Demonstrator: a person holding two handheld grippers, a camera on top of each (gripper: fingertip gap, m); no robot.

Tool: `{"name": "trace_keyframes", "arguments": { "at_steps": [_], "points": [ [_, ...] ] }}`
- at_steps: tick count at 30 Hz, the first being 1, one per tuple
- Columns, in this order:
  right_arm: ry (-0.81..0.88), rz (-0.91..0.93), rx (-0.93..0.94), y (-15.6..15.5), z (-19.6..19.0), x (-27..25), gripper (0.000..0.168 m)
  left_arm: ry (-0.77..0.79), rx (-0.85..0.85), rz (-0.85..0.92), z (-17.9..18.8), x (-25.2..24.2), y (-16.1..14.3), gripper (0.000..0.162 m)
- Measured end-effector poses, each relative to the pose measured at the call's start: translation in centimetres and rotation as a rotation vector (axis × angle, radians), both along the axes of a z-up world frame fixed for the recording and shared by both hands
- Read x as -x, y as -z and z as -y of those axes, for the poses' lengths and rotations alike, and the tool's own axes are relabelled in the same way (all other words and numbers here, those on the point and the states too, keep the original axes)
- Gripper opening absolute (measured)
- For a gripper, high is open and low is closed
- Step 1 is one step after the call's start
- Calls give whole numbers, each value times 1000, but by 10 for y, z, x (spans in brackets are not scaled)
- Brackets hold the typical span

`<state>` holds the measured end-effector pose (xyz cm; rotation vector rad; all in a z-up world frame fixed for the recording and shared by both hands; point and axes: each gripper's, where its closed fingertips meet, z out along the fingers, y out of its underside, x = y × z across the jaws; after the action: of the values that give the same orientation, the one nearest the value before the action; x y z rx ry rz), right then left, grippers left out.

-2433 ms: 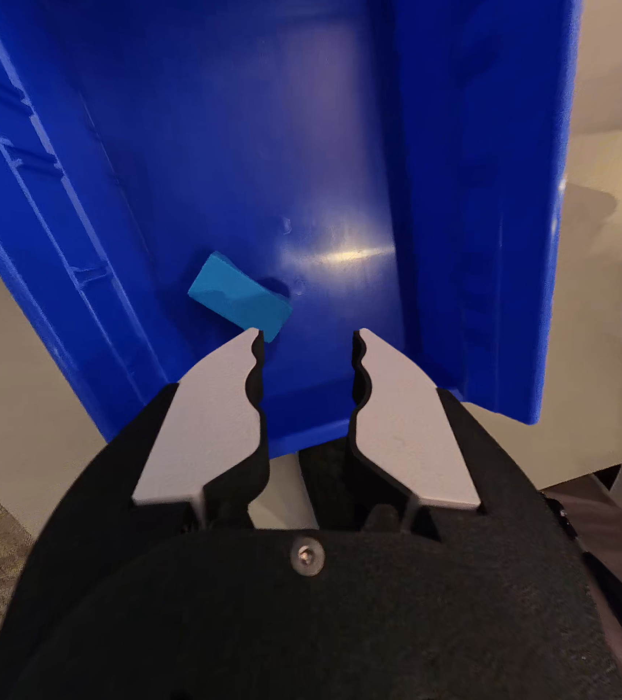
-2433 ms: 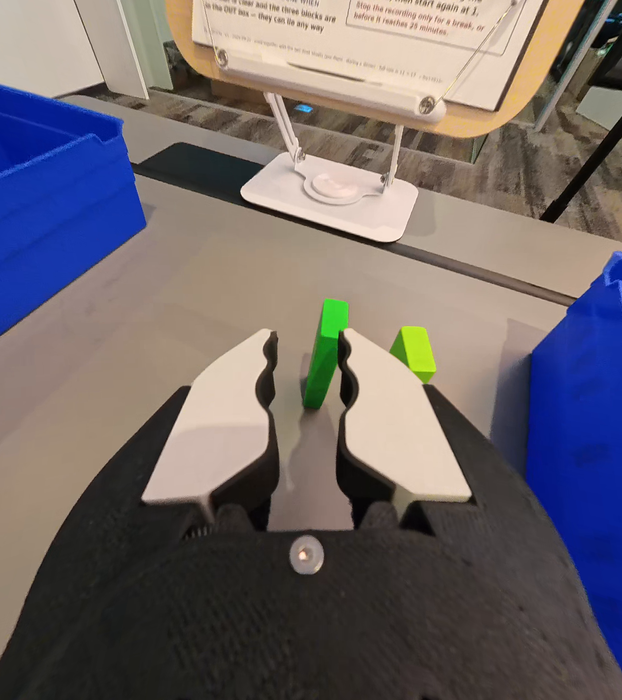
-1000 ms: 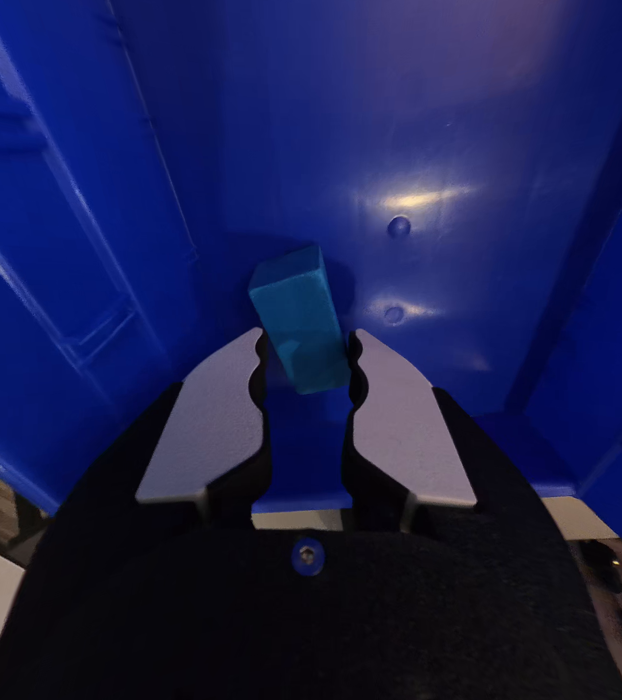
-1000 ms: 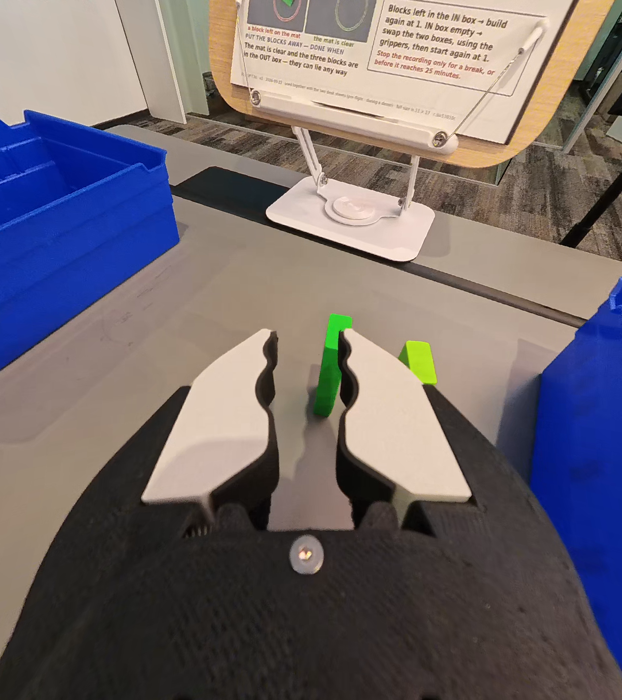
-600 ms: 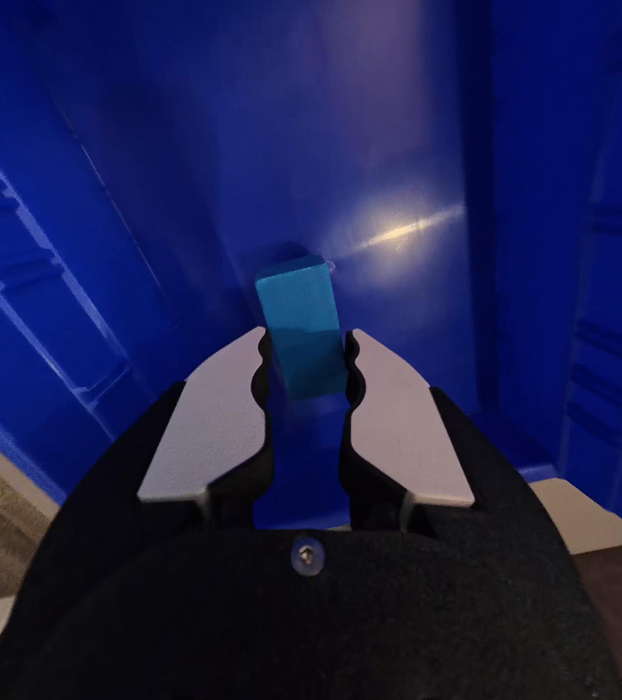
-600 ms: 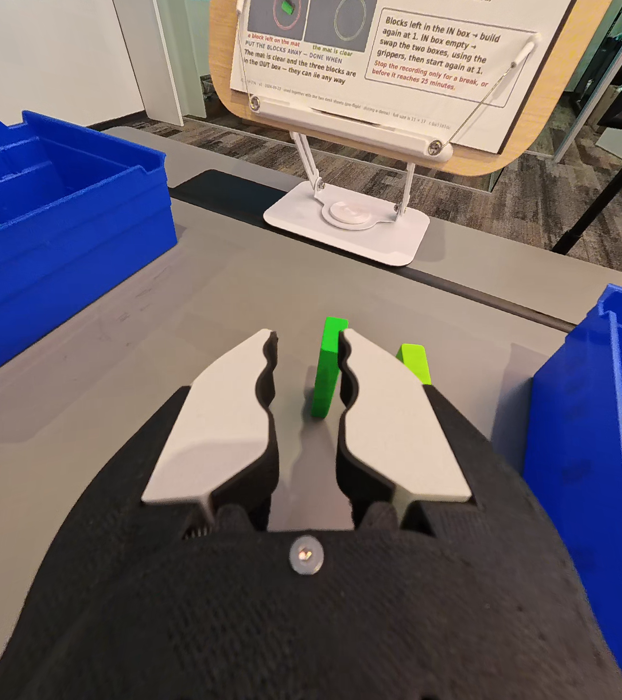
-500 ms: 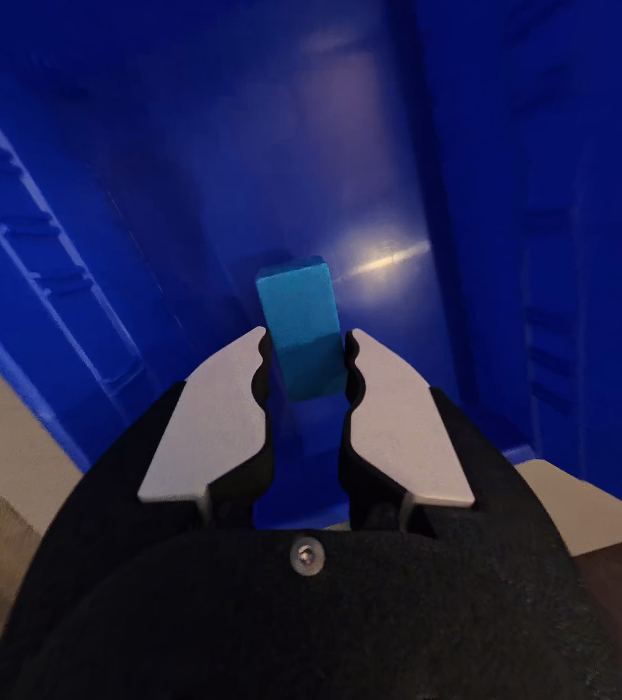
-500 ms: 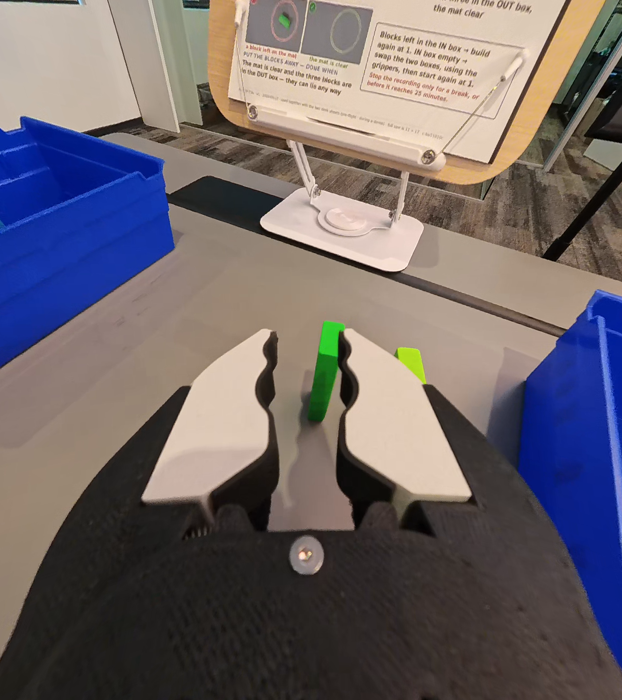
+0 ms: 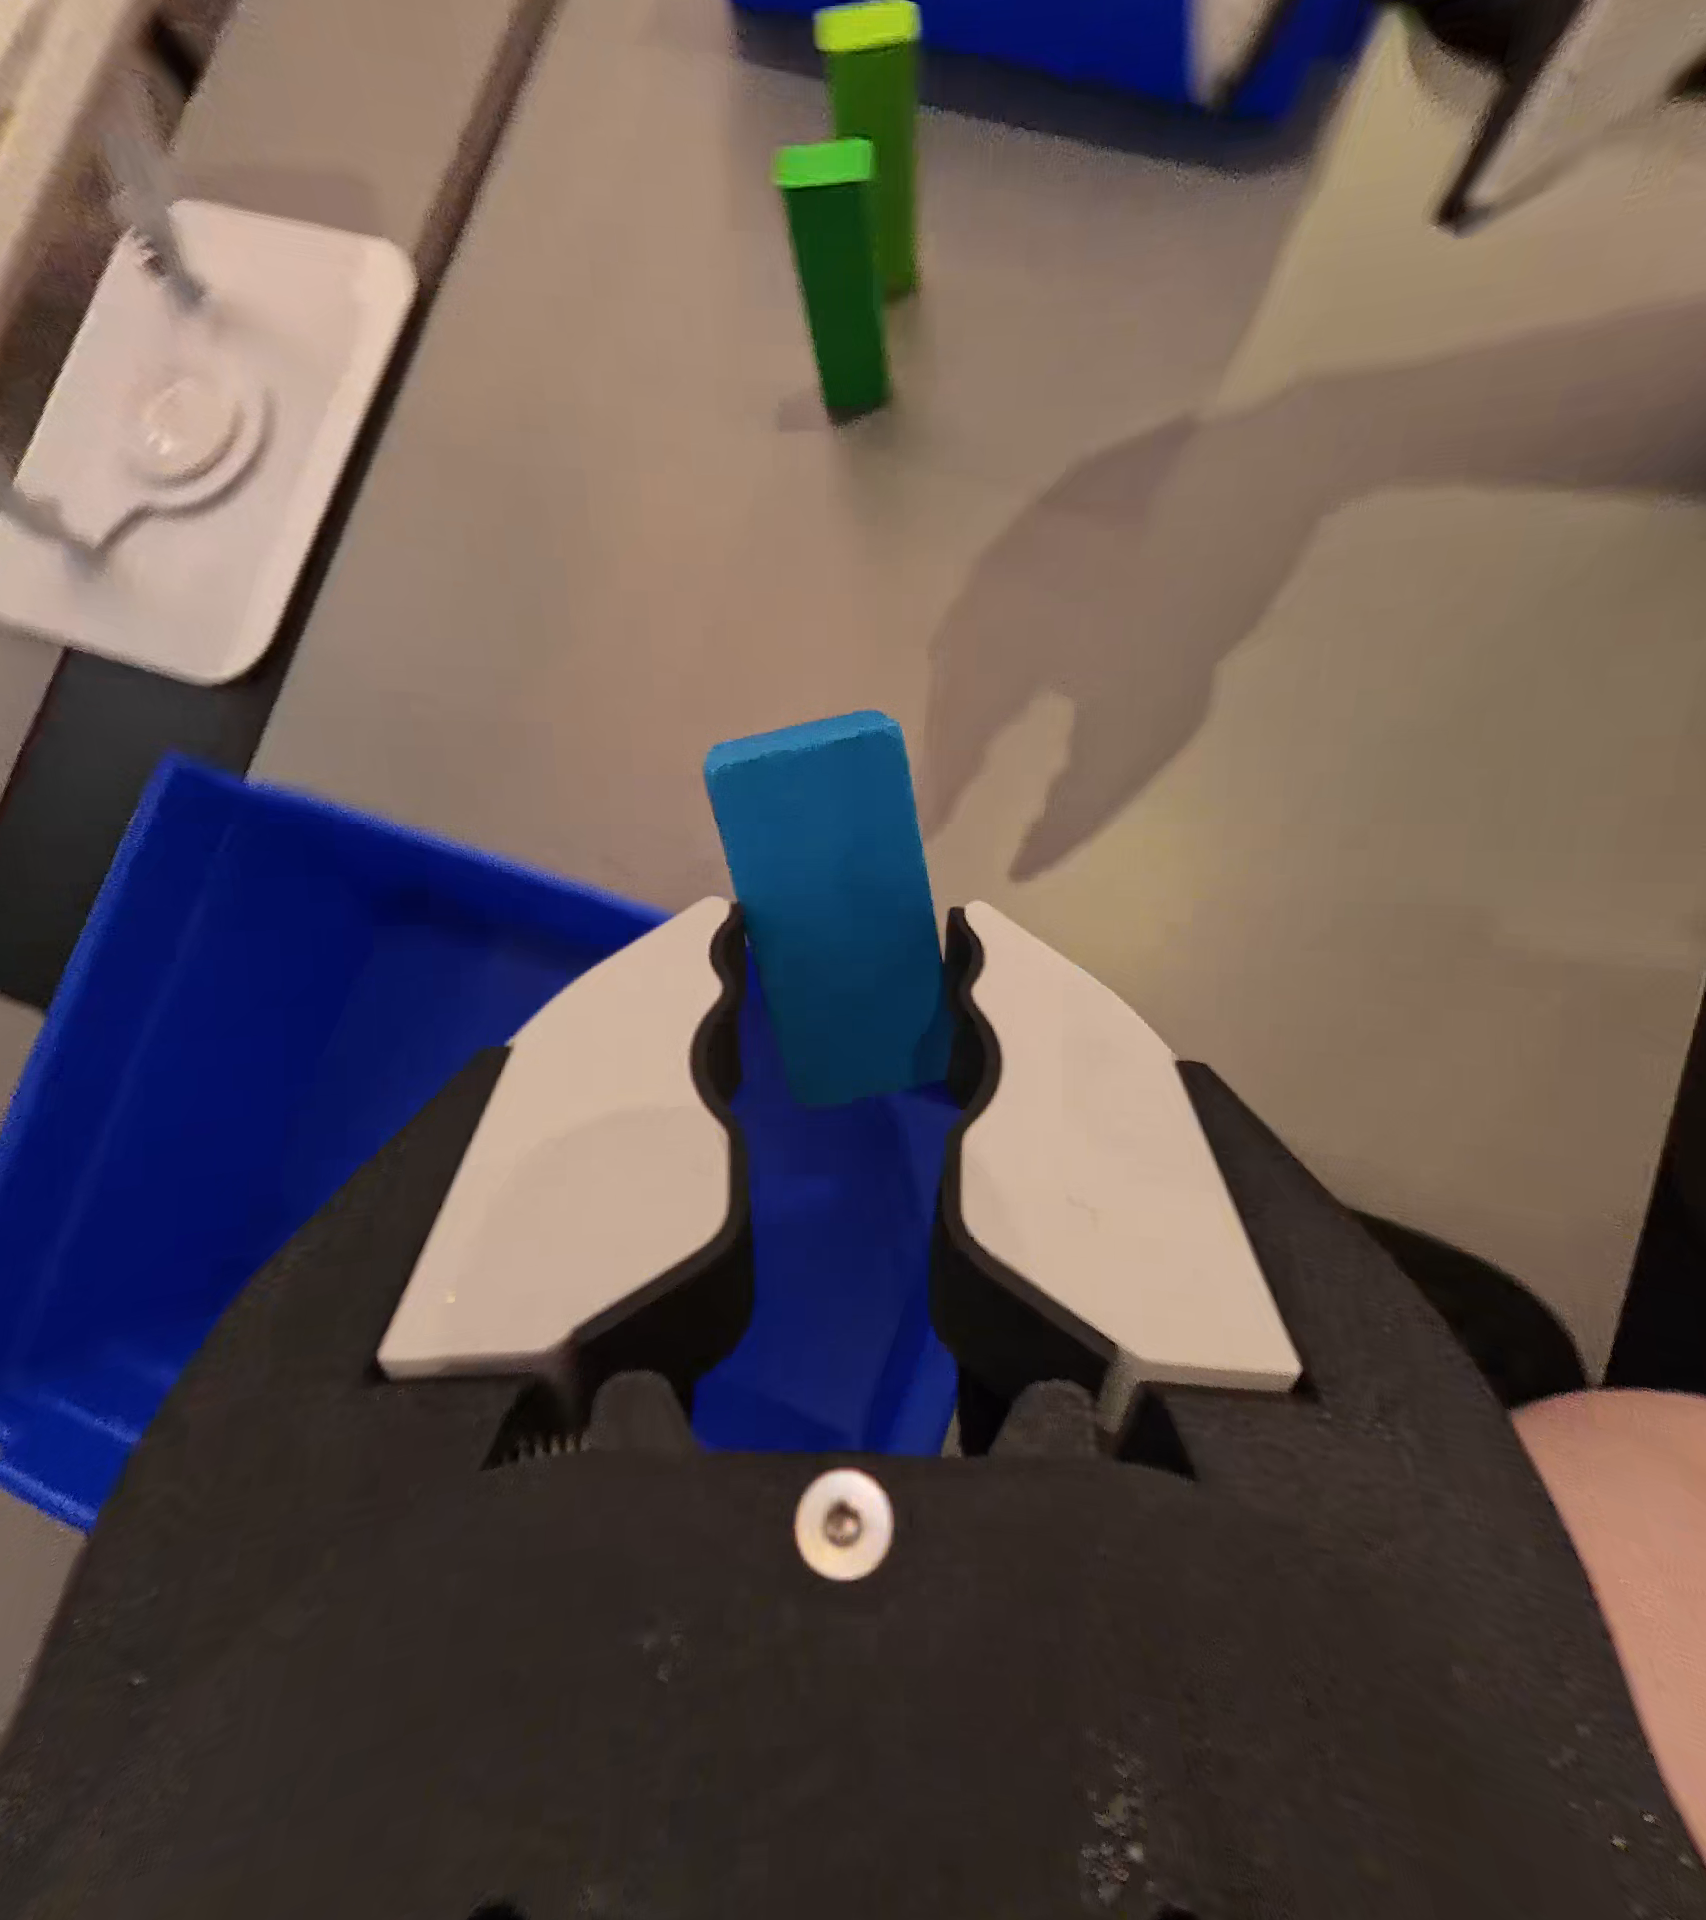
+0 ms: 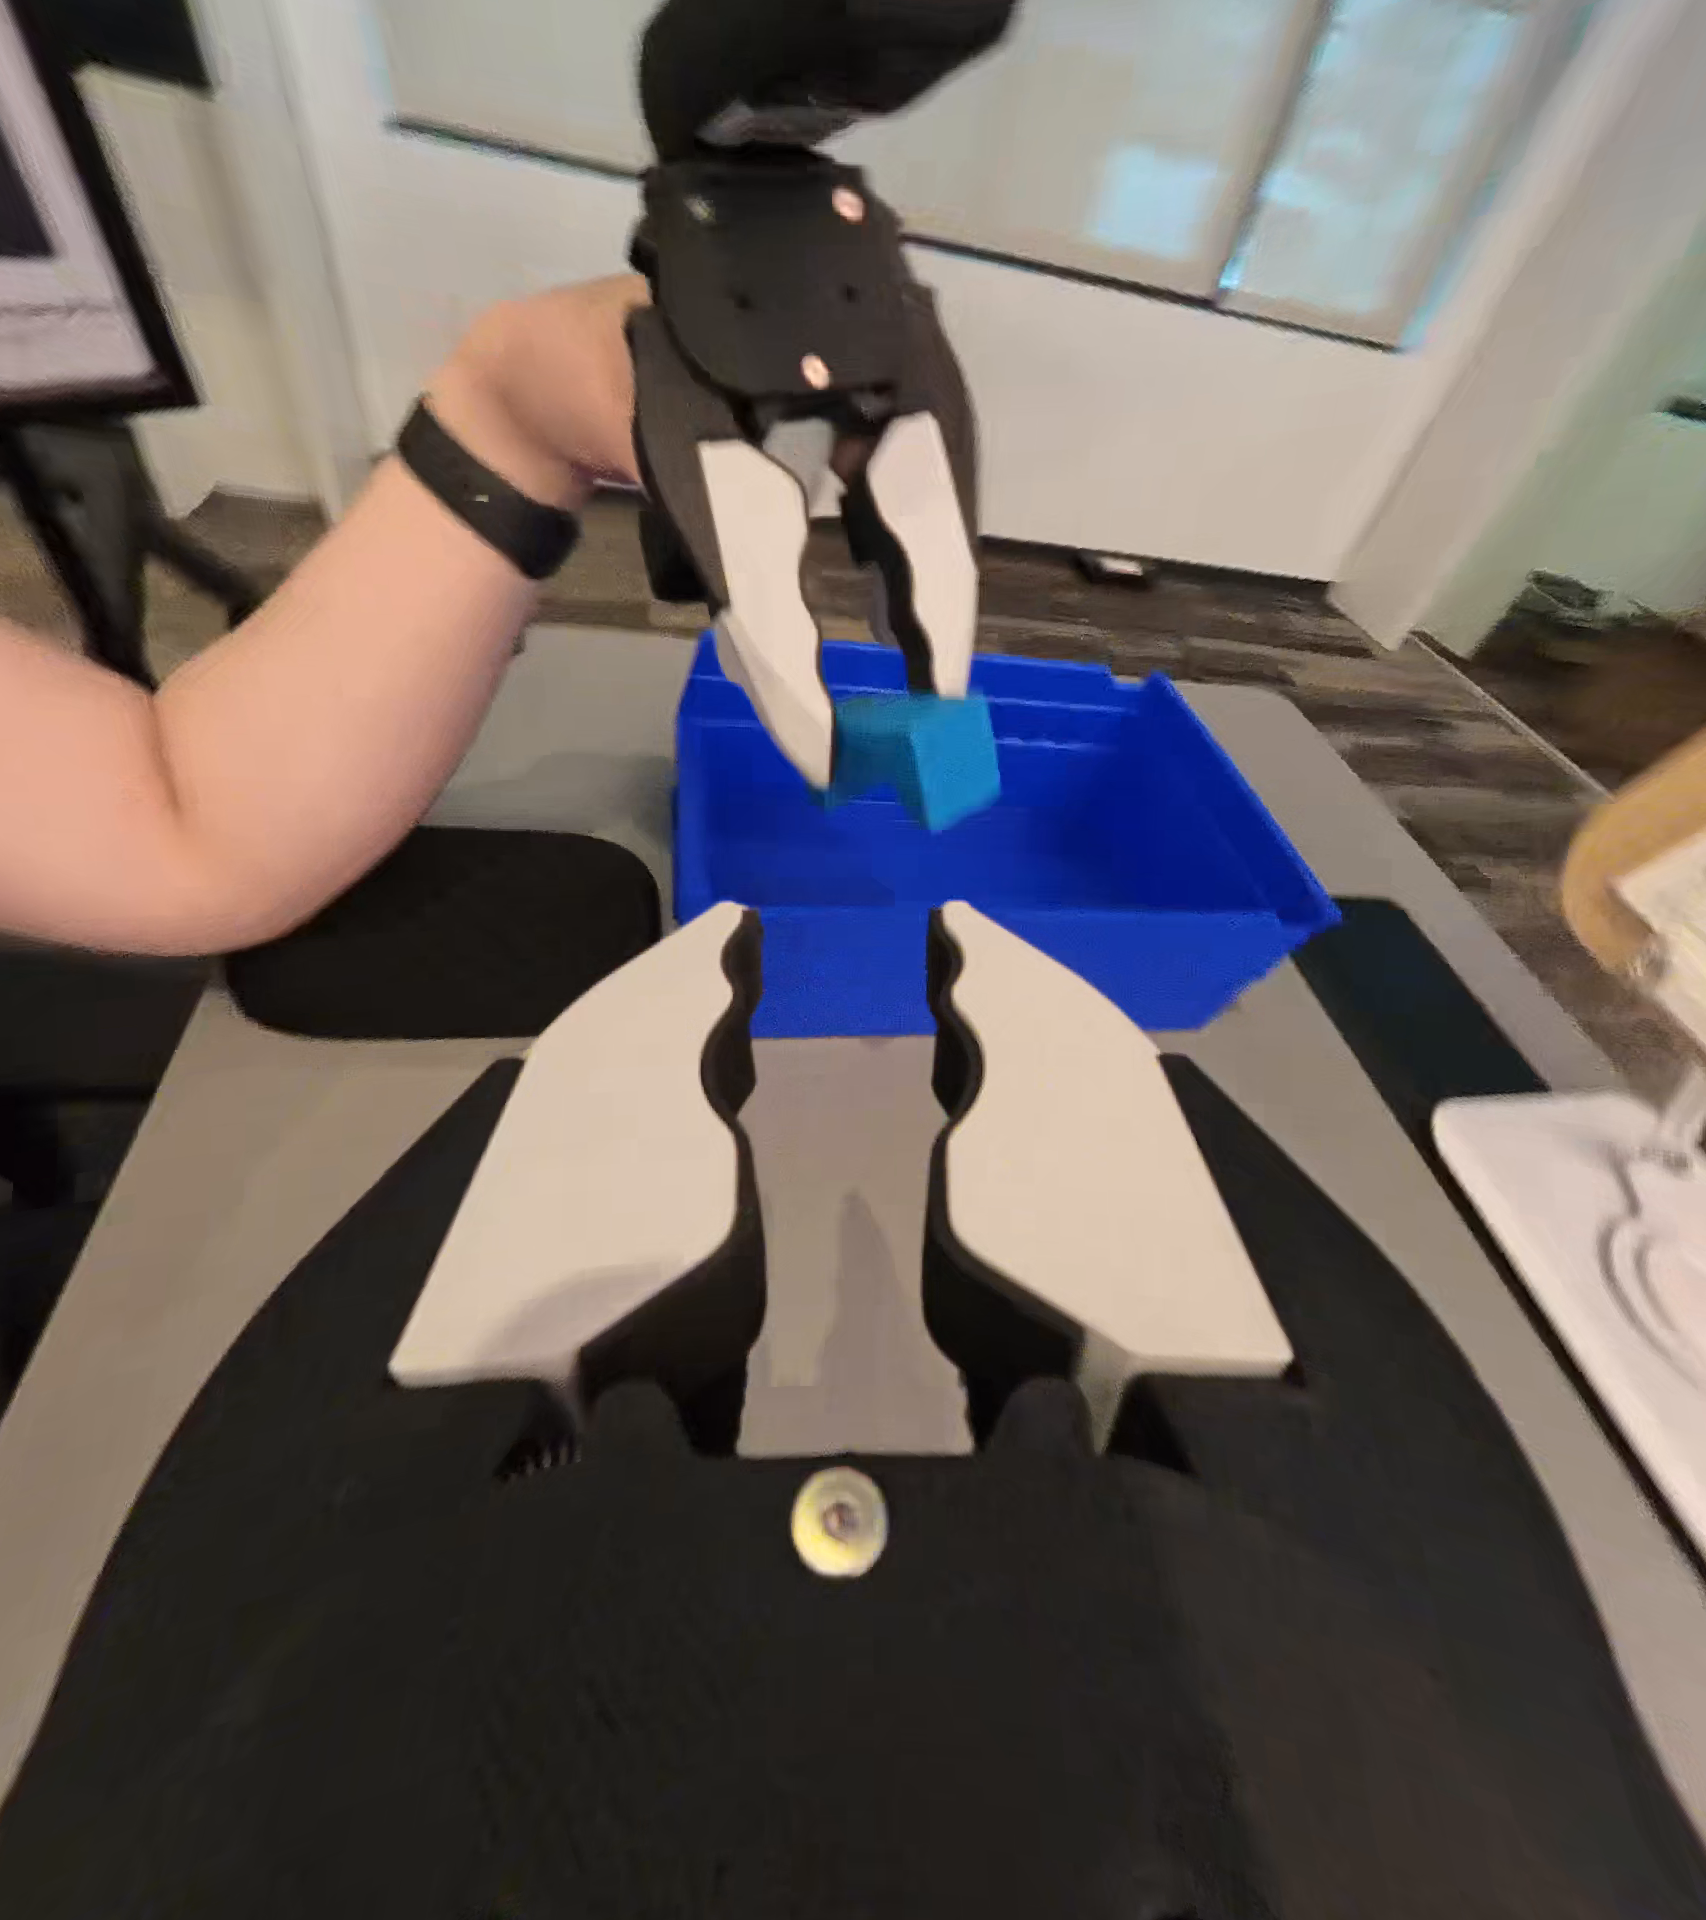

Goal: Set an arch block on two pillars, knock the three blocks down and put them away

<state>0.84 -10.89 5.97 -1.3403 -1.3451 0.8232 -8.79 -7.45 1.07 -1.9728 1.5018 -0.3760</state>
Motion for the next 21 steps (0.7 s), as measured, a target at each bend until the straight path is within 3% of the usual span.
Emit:
{"name": "trace_keyframes", "arguments": {
  "at_steps": [5, 13, 19, 21],
  "points": [
    [-156, 136, 47, -2, -1, 21, 38, 126, 12, -108, 18, -34, 14, 37],
    [-158, 390, -8, 51, -14, 28, 43, 192, 46, -189, 26, -52, 32, 37],
    [-218, 413, 29, 68, -8, 33, 43, 223, 58, -215, 32, -58, 36, 37],
    [-229, 420, 28, 71, -7, 33, 35, 232, 71, -220, 34, -59, 38, 37]
  ]
}}
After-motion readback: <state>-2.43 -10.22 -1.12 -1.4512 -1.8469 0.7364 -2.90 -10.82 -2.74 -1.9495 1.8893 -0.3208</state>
